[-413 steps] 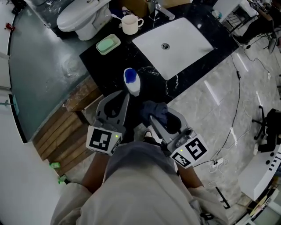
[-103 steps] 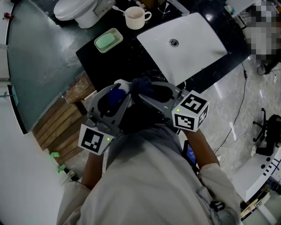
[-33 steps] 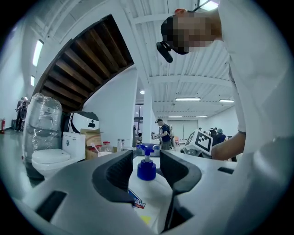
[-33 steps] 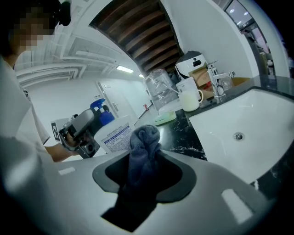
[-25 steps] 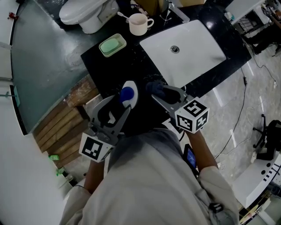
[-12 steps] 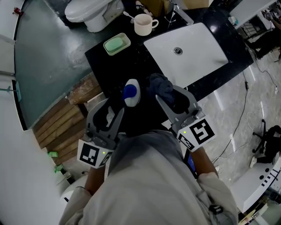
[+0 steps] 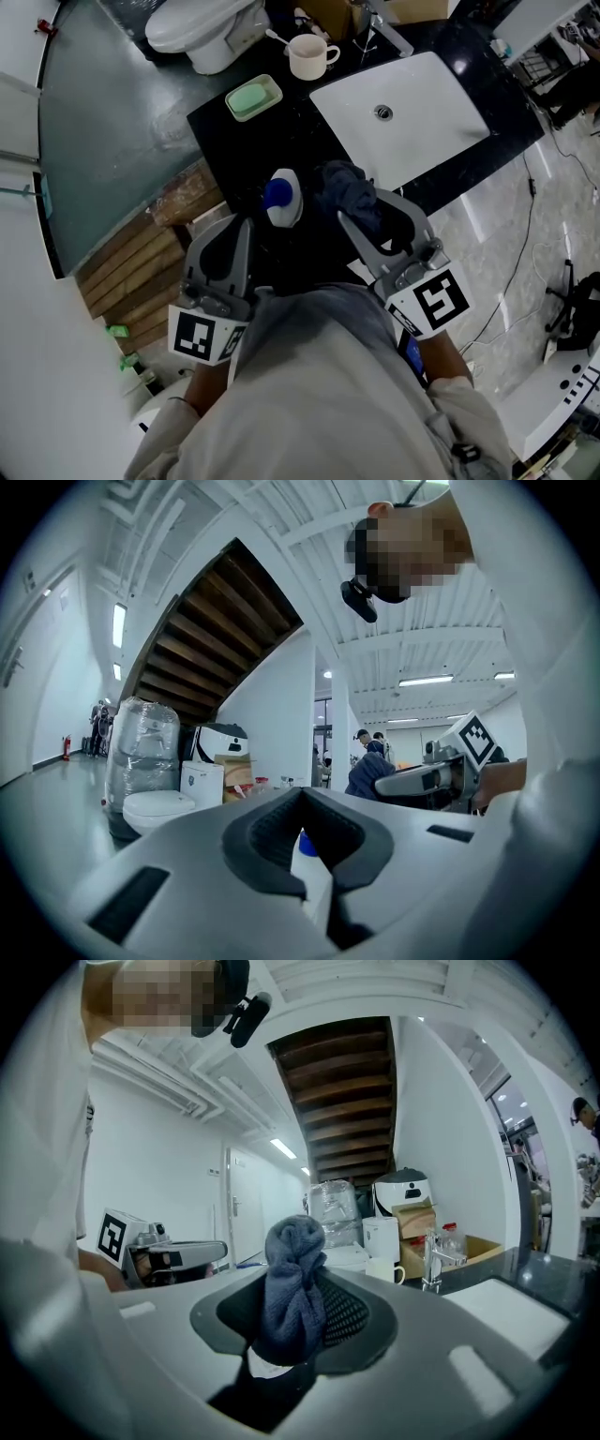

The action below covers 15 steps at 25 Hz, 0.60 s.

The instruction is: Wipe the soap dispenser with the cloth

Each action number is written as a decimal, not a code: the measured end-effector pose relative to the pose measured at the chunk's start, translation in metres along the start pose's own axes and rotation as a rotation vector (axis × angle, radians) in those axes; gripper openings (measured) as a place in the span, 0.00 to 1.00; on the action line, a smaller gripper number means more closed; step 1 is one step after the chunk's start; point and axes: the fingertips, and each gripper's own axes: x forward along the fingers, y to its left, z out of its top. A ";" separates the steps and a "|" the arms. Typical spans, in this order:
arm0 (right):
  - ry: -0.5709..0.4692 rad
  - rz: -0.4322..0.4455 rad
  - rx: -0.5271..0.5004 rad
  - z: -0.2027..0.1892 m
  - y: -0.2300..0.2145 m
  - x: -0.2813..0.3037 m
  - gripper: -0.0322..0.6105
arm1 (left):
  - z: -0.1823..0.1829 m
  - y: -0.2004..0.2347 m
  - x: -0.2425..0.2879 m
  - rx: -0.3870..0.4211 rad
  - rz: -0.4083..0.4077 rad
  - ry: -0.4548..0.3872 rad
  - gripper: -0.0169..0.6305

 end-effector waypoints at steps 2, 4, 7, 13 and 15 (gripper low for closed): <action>-0.009 0.002 0.003 0.006 0.003 -0.004 0.25 | 0.001 -0.004 0.000 -0.022 -0.016 0.005 0.04; -0.021 0.006 0.000 0.014 0.005 -0.006 0.24 | 0.004 -0.006 0.002 -0.025 -0.038 0.010 0.04; -0.037 0.016 -0.029 0.020 0.008 -0.005 0.24 | 0.007 -0.007 0.003 -0.011 -0.077 0.017 0.03; -0.033 0.003 -0.007 0.025 0.005 -0.010 0.24 | 0.012 -0.013 0.003 -0.005 -0.125 0.021 0.04; -0.026 -0.003 0.000 0.025 0.003 -0.011 0.24 | 0.015 -0.010 0.005 0.002 -0.118 0.005 0.04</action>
